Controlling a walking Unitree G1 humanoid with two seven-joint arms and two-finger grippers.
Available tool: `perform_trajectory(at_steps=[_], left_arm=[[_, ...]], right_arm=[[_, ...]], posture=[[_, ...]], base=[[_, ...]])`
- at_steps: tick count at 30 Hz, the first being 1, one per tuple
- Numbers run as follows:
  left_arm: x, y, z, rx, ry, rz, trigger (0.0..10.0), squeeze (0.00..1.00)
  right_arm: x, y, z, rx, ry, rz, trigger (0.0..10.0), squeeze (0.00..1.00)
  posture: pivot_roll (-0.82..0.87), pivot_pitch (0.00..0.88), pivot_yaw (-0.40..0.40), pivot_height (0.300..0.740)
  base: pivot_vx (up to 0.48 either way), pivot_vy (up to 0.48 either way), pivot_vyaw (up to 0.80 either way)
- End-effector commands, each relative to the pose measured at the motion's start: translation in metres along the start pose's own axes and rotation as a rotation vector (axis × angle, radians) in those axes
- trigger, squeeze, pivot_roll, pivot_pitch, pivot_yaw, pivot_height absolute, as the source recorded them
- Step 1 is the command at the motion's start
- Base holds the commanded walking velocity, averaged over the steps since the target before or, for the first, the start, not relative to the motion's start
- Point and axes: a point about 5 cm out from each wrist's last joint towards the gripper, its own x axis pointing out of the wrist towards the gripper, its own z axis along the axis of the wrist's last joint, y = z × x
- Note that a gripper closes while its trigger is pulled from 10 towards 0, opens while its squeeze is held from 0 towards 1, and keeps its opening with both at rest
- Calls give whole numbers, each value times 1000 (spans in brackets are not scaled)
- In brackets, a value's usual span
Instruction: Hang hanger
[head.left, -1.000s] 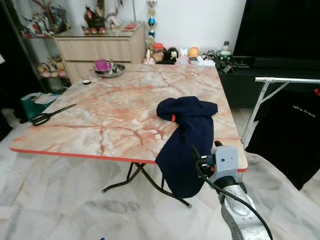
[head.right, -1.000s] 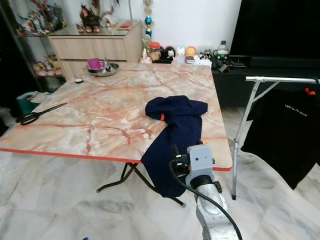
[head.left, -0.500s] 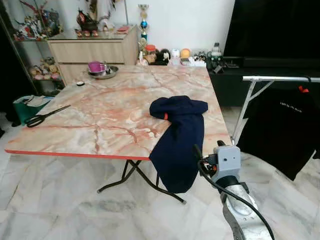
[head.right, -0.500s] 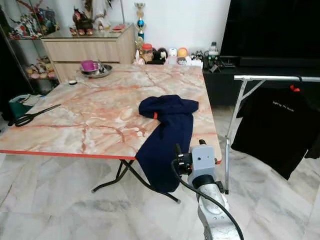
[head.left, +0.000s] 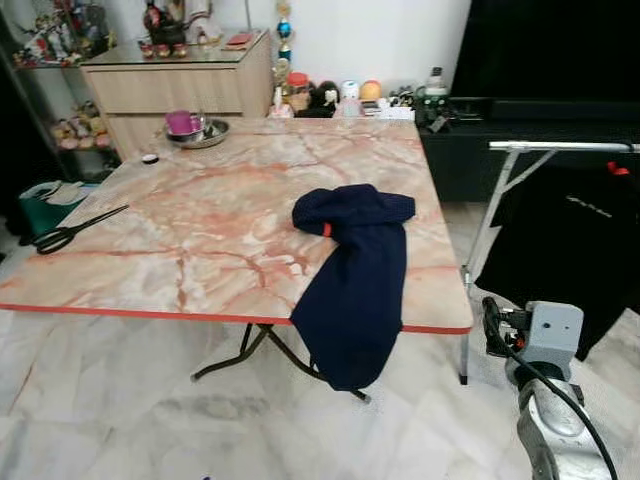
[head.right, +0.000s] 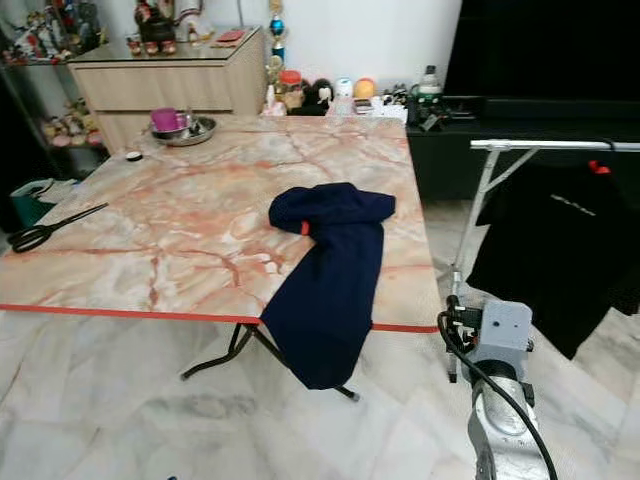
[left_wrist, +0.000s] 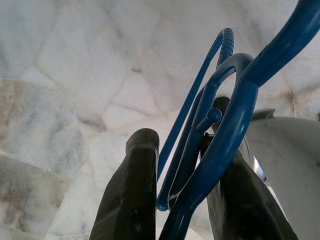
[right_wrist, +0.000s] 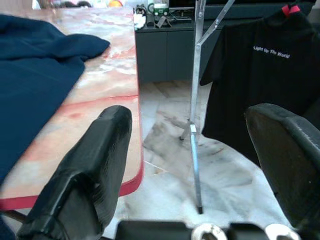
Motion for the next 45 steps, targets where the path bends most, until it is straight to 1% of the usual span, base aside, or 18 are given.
perform_trajectory(at_steps=[1,2,5,6,9,13,14,20,27,31,42,45], left_arm=[[-1,3,-2,0,-4,21,10000,0],[-1,4,-2,3,-9,30,10000,0],[-1,4,-1,7,-15,31,10000,0],[-1,6,0,10,-29,30,10000,0],[-2,10,0,11,-48,29,10000,0],[-3,12,-7,11,-29,34,10000,0],[-3,12,-11,11,-16,36,10000,0],[-4,13,-18,15,5,37,10000,0],[-6,19,-26,15,18,44,10000,0],[-6,19,-26,13,18,47,10000,0],[-6,21,-23,5,7,59,10000,0],[-5,20,-17,9,-5,60,10000,0]], right_arm=[[1,10,-1,18,1,27,10000,0],[1,20,-2,36,5,58,10000,0],[-1,31,-2,39,-2,90,10000,0],[-1,32,-2,40,-1,90,10000,0],[-1,34,-3,57,3,89,10000,0],[-1,37,-3,65,9,94,10000,0],[0,38,-3,79,12,94,10000,0],[2,42,0,83,4,105,10000,0],[-1,54,0,81,-1,139,10000,0],[-1,57,2,81,-10,151,10000,0],[0,54,1,80,-4,140,10000,0],[0,55,1,82,-3,139,10000,0]], posture=[[25,0,32,740],[27,0,32,740],[29,0,35,740],[27,0,36,740],[23,0,36,740],[25,0,34,740],[25,0,33,740],[21,0,34,740],[22,0,30,740],[24,0,26,740],[32,0,27,740],[33,0,31,740]], base=[[0,0,0],[0,0,0],[0,-126,0],[0,-394,0],[0,-394,0],[0,-397,0],[0,-394,0],[0,-396,-745],[0,-394,0],[0,-394,0],[0,-394,0],[0,-390,0]])
